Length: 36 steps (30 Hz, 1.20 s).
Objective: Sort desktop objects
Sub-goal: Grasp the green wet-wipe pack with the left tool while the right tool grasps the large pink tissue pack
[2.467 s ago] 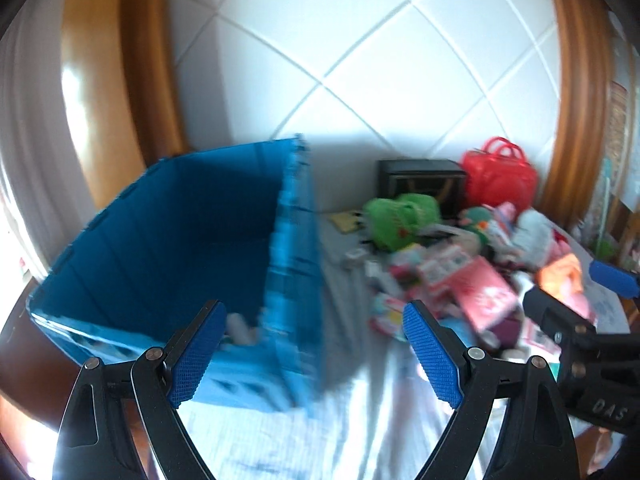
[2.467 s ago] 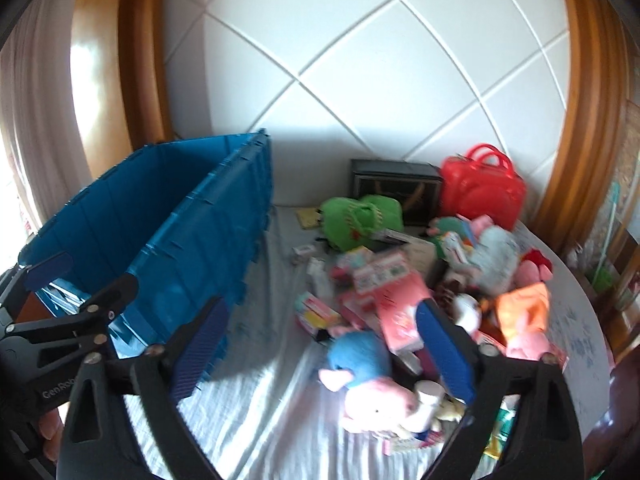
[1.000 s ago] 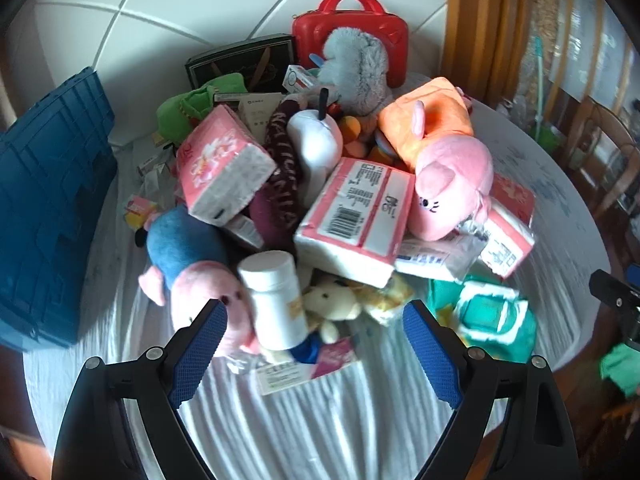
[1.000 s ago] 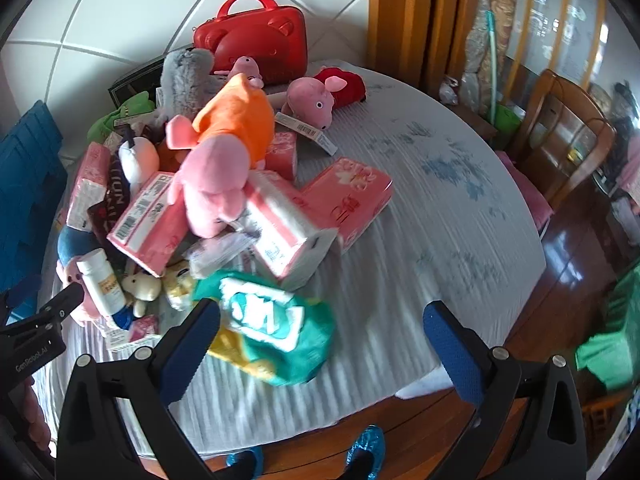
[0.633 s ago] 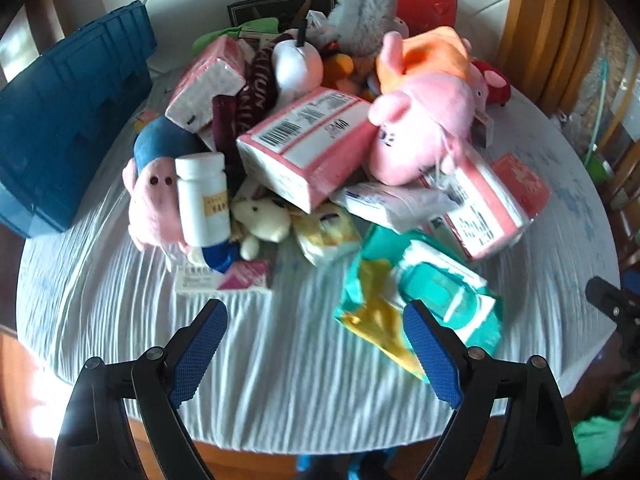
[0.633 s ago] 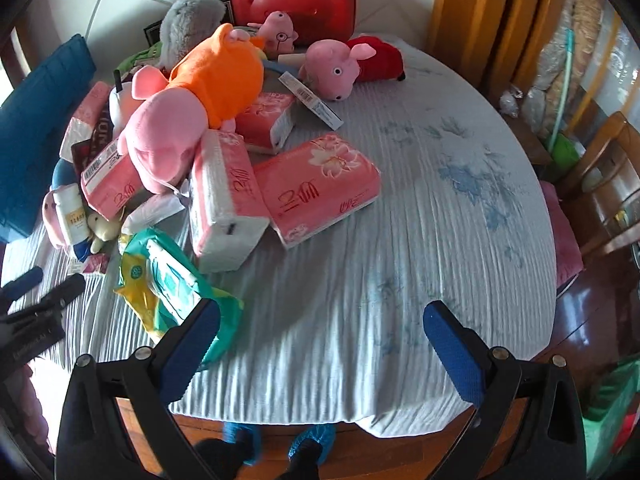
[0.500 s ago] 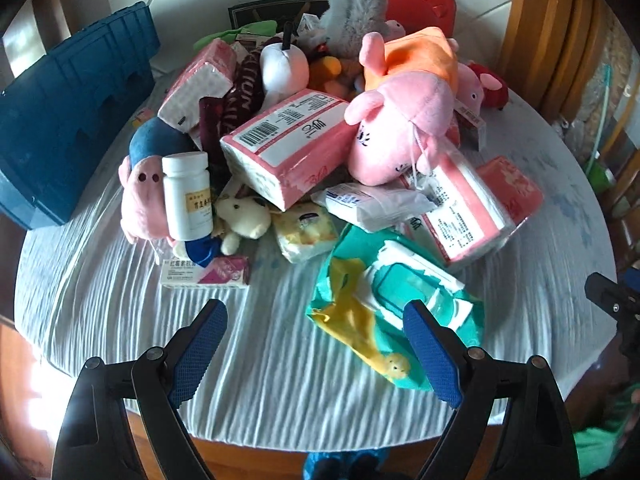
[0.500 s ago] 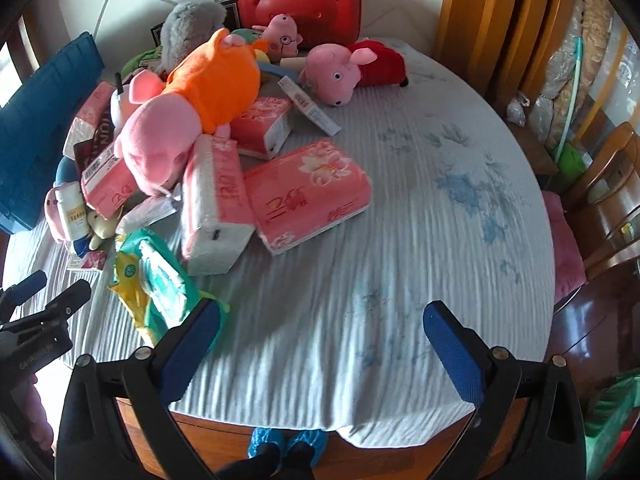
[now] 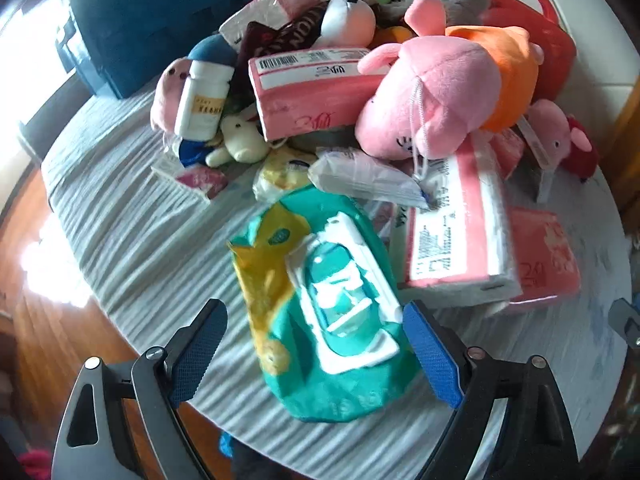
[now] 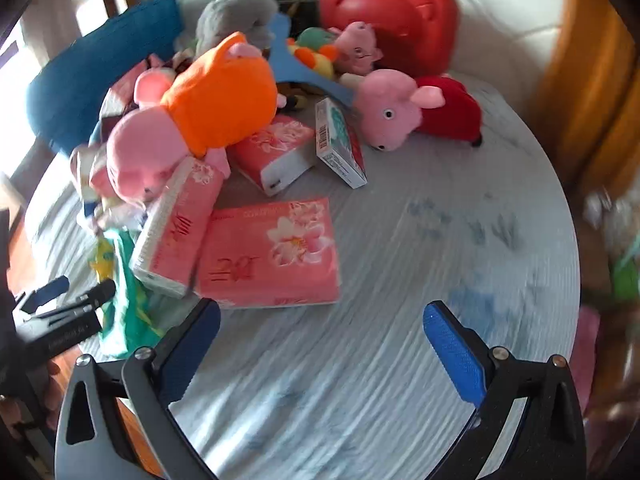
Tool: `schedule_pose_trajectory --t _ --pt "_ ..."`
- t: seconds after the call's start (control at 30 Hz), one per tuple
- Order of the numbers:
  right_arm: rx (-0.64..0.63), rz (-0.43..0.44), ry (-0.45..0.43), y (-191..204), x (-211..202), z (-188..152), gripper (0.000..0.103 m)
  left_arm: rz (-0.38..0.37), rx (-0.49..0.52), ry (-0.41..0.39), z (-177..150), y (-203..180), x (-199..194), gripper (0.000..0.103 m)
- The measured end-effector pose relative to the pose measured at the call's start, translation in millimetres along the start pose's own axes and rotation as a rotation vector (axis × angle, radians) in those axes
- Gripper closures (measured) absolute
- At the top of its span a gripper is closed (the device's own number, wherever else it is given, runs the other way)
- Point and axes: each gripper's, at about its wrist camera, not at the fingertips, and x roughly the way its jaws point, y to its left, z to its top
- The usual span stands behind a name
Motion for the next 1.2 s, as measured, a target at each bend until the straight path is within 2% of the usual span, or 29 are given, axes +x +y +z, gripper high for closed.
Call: schedule_pose_trajectory --t 0.2,0.27,0.4,0.43,0.5,0.6,0.73,0.87,0.93,1.07,1.2 --pt "-0.159 0.098 0.054 -18.0 26.0 19.1 0.000 0.109 -0.190 0.037 -18.1 -22.1 9.6 0.012" --pt "-0.202 0.126 0.057 -17.3 33.6 22.9 0.000 0.117 -0.209 0.052 -19.2 -22.4 22.6 0.003" --pt "-0.260 0.167 0.086 -11.1 51.5 31.1 0.000 0.133 -0.249 0.082 -21.4 -23.2 48.5 0.002" --pt "-0.301 0.181 0.092 -6.2 54.7 32.7 0.000 0.137 -0.258 0.090 -22.0 -23.4 54.9 0.004" --pt "-0.389 0.192 0.097 4.2 58.6 34.0 0.000 0.133 -0.283 0.056 -25.7 -24.2 53.7 0.009" --pt "-0.504 0.238 0.099 17.5 61.6 34.4 0.000 0.166 -0.274 0.045 -32.5 -36.5 45.5 0.019" --pt "-0.608 0.286 0.099 24.8 65.3 35.7 0.000 0.182 -0.327 0.025 -48.3 -55.3 22.5 0.022" --pt "-0.708 0.372 0.077 14.5 72.1 37.3 0.000 0.242 -0.424 -0.017 -66.9 -88.0 -3.4 0.022" --pt "-0.762 0.443 0.055 4.9 75.2 35.4 0.000 0.277 -0.481 -0.041 -78.8 -107.0 -17.5 0.022" --pt "-0.836 0.585 0.003 -18.0 80.0 31.4 0.000 0.305 -0.545 -0.032 -84.2 -121.4 -14.3 0.022" --pt "-0.846 0.696 -0.020 -33.1 88.8 30.3 0.000 0.333 -0.609 -0.023 -89.6 -135.9 -11.2 0.022"
